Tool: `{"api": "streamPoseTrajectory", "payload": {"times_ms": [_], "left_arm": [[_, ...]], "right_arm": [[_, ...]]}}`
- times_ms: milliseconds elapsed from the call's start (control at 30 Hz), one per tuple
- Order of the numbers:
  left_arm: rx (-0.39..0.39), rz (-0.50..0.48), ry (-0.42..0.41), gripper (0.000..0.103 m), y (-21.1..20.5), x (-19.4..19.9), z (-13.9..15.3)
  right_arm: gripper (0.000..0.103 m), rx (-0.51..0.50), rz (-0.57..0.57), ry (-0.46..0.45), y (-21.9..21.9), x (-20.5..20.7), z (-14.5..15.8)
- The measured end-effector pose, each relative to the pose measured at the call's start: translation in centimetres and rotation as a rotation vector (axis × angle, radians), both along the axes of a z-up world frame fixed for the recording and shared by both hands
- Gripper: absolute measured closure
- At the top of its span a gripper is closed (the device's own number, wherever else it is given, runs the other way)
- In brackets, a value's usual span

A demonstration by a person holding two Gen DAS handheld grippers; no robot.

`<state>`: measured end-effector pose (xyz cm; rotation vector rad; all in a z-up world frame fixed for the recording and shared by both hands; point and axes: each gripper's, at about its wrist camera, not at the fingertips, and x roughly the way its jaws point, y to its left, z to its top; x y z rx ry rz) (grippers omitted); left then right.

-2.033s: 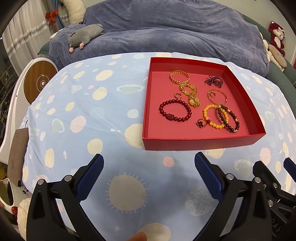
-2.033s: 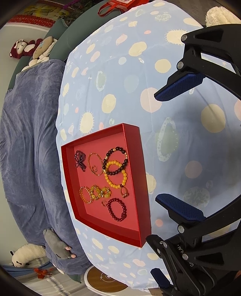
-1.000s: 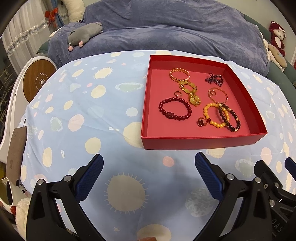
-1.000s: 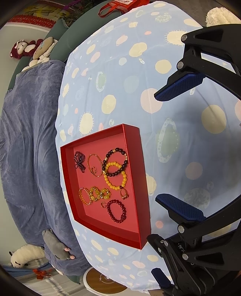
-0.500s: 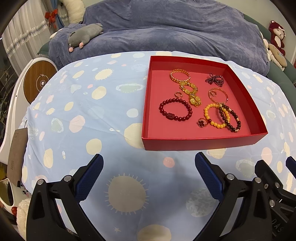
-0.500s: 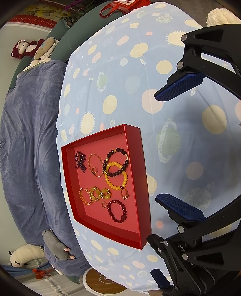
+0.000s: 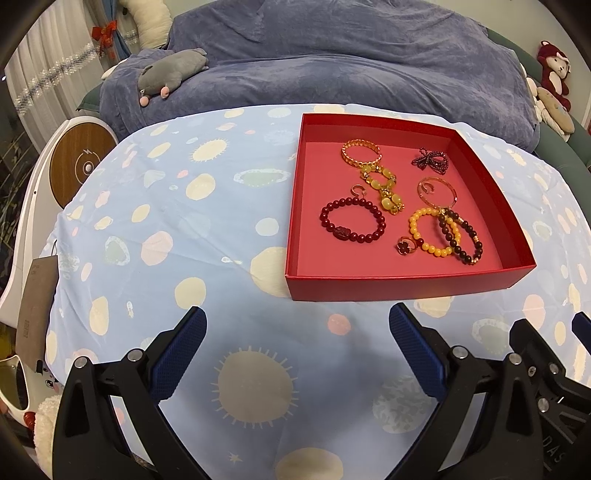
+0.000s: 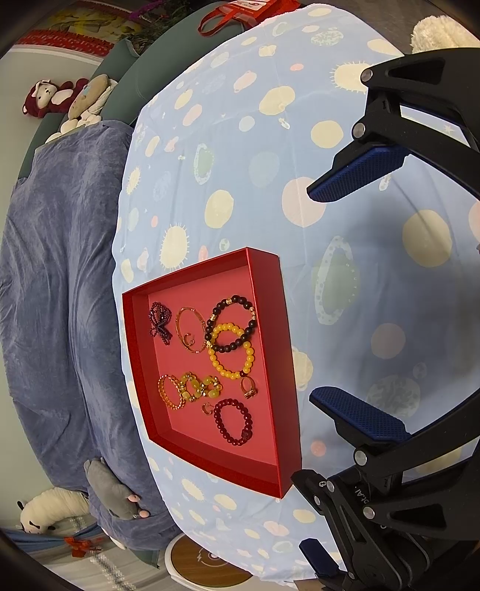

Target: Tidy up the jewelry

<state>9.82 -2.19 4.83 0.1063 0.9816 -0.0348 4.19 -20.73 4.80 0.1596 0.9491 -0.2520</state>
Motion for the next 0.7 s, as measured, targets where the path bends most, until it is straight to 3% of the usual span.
{"api": "streamPoseTrajectory", "payload": {"times_ms": [700], "left_arm": [[0.0, -0.001, 0.007, 0.008, -0.01, 0.02, -0.13]], "right_arm": [[0.006, -0.005, -0.001, 0.001, -0.05, -0.05, 0.03]]}}
